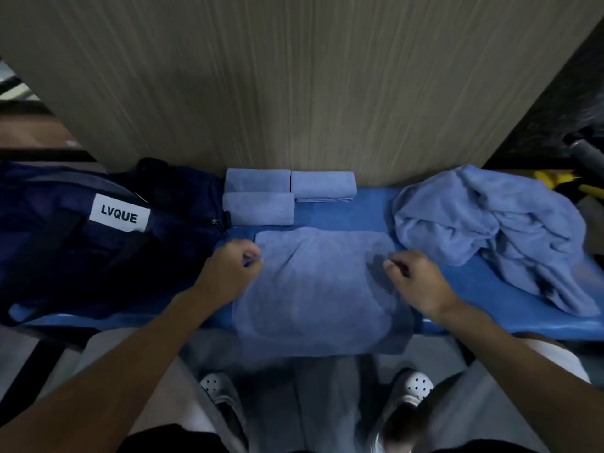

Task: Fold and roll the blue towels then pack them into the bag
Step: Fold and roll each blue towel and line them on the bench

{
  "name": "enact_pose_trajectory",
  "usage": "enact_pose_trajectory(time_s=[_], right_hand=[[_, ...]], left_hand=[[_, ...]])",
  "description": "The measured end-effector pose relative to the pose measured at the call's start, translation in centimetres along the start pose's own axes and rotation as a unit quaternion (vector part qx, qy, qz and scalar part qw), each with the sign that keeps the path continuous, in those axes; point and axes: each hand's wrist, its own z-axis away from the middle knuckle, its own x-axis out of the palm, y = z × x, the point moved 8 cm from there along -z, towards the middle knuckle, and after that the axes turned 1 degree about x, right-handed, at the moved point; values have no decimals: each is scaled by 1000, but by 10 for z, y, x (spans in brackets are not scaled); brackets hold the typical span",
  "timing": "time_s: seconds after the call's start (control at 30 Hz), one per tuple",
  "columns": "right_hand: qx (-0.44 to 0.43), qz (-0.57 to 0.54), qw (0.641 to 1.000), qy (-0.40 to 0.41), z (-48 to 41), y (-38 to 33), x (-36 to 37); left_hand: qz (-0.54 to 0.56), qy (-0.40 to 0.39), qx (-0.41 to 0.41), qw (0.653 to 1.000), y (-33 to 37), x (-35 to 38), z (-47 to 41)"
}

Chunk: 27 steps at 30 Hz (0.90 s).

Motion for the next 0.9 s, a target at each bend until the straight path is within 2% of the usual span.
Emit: enact_pose_trajectory(time_s=[0.1,0.33,0.5,0.77,0.9], right_hand=[[10,5,999,51,-26,4,2],[87,-34,992,83,-47,24,17],[88,-43,991,89,-53,18,16],[91,-183,974,101,-33,10,2],[69,-193,973,102,-23,4,3]], left_hand=[[-11,54,13,998,0,0,-22],[28,58,-56,996,-19,18,-48],[98,68,-70,990,-18,19,-52],[98,73,-31,992,-14,8,-35],[91,70,-12,993,-13,6,-24]])
